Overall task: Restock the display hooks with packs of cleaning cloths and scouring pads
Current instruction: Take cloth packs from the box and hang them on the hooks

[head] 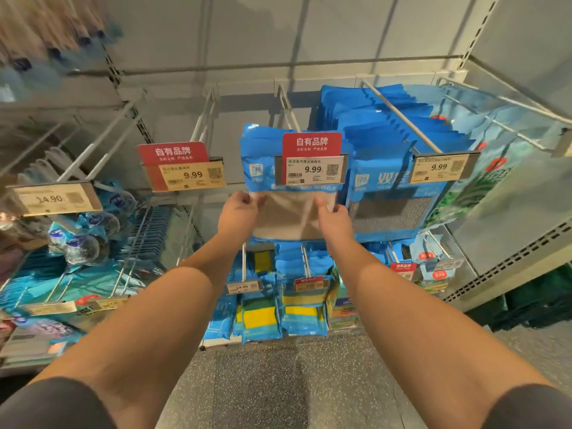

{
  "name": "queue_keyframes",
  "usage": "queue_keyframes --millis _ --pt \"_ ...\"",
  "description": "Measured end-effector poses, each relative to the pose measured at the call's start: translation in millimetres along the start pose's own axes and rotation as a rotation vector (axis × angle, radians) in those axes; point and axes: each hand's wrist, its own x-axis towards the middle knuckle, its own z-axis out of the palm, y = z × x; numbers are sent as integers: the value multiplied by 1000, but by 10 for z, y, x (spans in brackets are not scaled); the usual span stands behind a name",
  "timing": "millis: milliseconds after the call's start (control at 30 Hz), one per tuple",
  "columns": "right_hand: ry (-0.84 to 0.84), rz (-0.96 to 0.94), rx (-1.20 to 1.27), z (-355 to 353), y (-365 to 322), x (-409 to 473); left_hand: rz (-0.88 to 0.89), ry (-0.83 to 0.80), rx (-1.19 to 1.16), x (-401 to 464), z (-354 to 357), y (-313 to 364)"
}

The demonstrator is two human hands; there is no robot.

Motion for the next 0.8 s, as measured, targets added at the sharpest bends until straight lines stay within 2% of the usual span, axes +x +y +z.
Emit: queue_keyframes --millis 167,333,500,800 --pt "-16 46 -166 -75 129 -417 -12 -101 42 -390 -331 -304" --pt "-157 -34 -371 226 257 -1332 73 -142 53 -1060 -1061 -1009" --pt "-254 -191 -564 986 262 -2624 84 -146 173 -1759 -2297 -1898" --pt "-585 -521 -819 2761 230 -4748 50 23 370 -2971 -4612 -3505"
